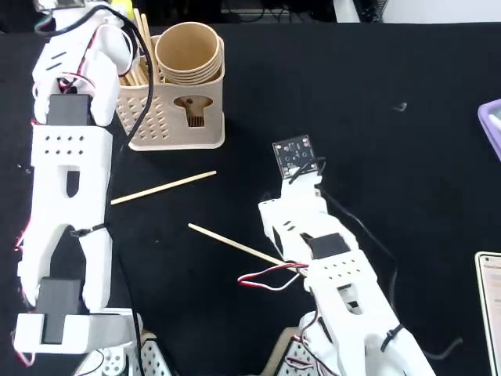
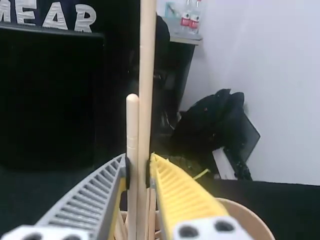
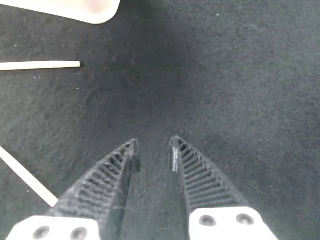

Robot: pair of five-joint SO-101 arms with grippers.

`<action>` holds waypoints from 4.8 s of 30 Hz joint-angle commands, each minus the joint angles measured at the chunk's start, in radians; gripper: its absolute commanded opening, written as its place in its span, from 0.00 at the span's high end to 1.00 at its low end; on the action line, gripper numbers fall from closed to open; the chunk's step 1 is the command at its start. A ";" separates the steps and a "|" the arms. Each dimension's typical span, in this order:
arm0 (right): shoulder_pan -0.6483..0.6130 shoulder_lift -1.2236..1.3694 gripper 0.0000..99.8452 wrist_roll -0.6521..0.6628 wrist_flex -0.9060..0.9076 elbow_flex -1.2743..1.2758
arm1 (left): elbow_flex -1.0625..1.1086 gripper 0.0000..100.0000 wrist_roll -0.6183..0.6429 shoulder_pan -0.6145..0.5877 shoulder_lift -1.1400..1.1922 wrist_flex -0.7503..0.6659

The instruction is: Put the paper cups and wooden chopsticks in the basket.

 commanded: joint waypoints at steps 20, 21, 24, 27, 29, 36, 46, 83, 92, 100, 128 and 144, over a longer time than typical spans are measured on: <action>0.009 -0.039 0.89 0.002 -0.017 -0.002 | -0.366 0.84 -0.473 -0.216 -0.017 1.249; 0.009 -0.039 0.89 0.002 -0.017 -0.002 | -0.305 0.84 -0.494 -0.217 -0.021 1.249; 0.009 -0.039 0.89 0.002 -0.018 -0.002 | -0.140 0.84 -0.503 -0.232 -0.058 1.249; 0.009 -0.039 0.89 0.002 -0.018 -0.002 | 0.036 0.84 -0.525 -0.196 -0.095 1.247; 0.009 -0.041 0.89 0.002 -0.017 -0.002 | 0.143 0.83 -0.552 -0.174 -0.129 1.234; 0.009 -0.041 0.89 0.002 -0.015 -0.002 | 0.673 0.69 -0.565 -0.211 -0.321 0.727; 0.009 -0.036 0.89 0.002 -0.015 -0.002 | 1.142 0.69 -0.730 -0.236 -0.354 0.009; 0.014 -0.039 0.89 0.002 -0.015 -0.002 | 0.842 0.76 -0.884 -0.300 -0.226 0.308; 0.014 -0.039 0.89 0.002 -0.015 -0.002 | 0.766 0.76 -0.740 -0.295 0.064 0.186; 0.014 -0.041 0.89 0.002 -0.015 -0.002 | 0.687 0.76 -0.895 -0.297 0.193 0.258; 0.014 -0.041 0.89 0.002 -0.015 -0.004 | 0.657 0.94 -1.204 -0.297 0.186 0.651; 0.014 -0.041 0.89 0.002 -0.015 -0.002 | 0.657 0.97 -1.517 -0.306 -0.397 1.166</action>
